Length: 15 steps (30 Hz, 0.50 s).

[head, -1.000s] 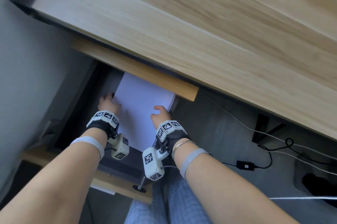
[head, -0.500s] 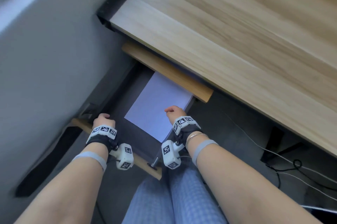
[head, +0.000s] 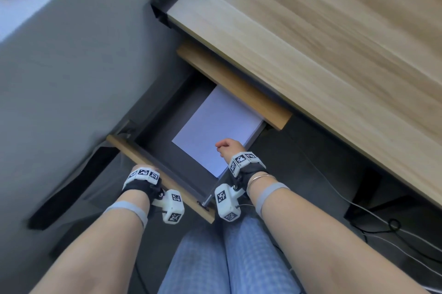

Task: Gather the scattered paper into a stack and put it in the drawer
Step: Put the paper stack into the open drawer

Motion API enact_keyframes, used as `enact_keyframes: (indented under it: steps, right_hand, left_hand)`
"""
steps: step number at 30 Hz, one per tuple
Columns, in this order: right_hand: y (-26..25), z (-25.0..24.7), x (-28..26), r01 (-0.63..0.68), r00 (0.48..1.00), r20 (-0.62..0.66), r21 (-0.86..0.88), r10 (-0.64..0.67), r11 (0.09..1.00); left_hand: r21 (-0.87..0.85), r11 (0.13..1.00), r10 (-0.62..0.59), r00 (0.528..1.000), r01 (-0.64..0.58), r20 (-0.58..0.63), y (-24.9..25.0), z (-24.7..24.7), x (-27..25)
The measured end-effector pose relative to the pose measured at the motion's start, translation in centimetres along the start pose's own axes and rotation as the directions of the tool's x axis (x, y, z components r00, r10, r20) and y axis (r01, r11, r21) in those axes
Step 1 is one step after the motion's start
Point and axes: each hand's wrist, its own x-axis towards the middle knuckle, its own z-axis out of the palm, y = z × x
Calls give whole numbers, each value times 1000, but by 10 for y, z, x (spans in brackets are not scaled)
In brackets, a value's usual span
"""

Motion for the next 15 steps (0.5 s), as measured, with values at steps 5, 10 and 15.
enact_keyframes:
  steps: [5,10,15]
  right_hand:
    - [10,-18,4,-7,1000,-18,26,7,1000]
    - [19,-43,9,-25,997,-73,91,31,996]
    - [31,-64,12,-28,985,-166,163,55,986]
  left_hand:
    - [349,932,134,988,-101,-71,20,-6,-19]
    - [246,955,193,977,-165,-92,43,7,-6]
    - [288,933,252,963,-215,-96,75,23,-10]
